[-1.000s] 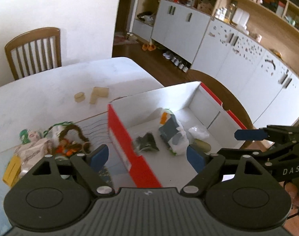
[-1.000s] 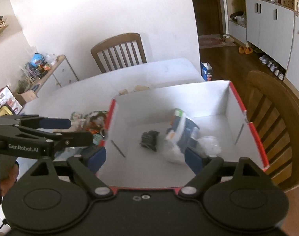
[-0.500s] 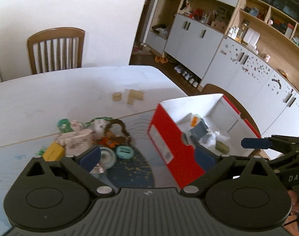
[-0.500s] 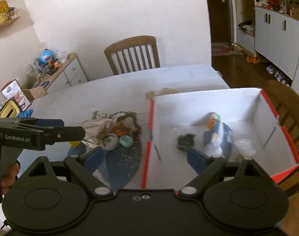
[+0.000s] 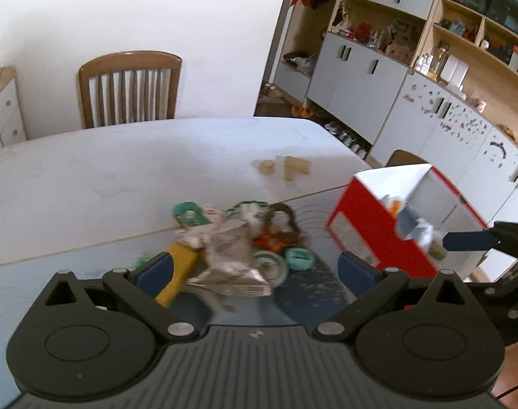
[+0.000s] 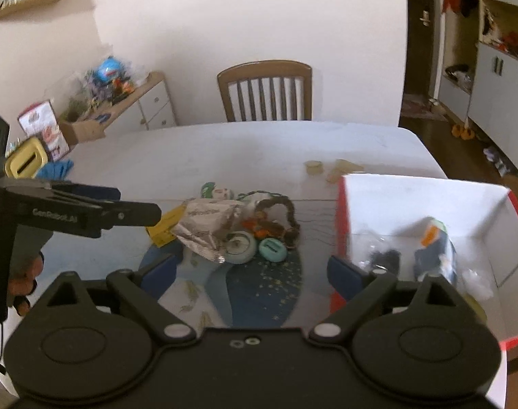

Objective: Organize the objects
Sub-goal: 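Withdraw both tools from the box back toward the pile, then grasp the yellow box with left tool while right tool grasps the foil bag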

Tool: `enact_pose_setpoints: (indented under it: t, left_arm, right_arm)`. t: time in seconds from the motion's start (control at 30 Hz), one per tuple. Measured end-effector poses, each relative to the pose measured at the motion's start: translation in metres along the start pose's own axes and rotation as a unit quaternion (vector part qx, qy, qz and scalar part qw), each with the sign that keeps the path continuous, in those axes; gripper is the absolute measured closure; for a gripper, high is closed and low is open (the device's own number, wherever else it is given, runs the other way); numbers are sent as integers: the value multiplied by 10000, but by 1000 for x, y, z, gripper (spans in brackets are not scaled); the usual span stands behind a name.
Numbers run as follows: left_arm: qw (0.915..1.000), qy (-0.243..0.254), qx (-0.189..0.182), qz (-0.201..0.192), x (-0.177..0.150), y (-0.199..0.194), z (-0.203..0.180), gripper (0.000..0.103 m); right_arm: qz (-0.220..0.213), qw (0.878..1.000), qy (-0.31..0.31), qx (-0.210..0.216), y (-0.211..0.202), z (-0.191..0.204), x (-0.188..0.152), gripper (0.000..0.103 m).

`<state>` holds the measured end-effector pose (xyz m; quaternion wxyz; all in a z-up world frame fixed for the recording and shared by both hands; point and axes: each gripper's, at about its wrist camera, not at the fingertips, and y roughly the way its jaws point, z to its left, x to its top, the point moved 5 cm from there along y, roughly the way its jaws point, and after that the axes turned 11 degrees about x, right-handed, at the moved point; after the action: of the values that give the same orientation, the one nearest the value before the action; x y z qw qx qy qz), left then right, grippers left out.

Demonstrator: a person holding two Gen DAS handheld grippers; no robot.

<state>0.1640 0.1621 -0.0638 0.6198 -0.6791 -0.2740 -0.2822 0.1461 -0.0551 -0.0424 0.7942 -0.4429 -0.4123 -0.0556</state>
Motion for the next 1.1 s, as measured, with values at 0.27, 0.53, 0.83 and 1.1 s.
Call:
enact_pose_setpoints:
  t: [0.27, 0.53, 0.83, 1.1]
  left_arm:
    - [9998, -36, 184, 87, -9, 25, 40, 0]
    - [9985, 101, 482, 232, -26, 58, 70, 0]
    - [9972, 419, 594, 176, -36, 86, 78, 0]
    - [9971, 509, 549, 167, -45, 101, 83, 1]
  right_arm:
    - [256, 9996, 128, -74, 39, 8, 10, 8]
    - [388, 9985, 311, -227, 82, 11, 25, 8]
    - [624, 9961, 510, -357, 132, 17, 32, 9]
    - [855, 9927, 717, -450, 169, 17, 32, 9]
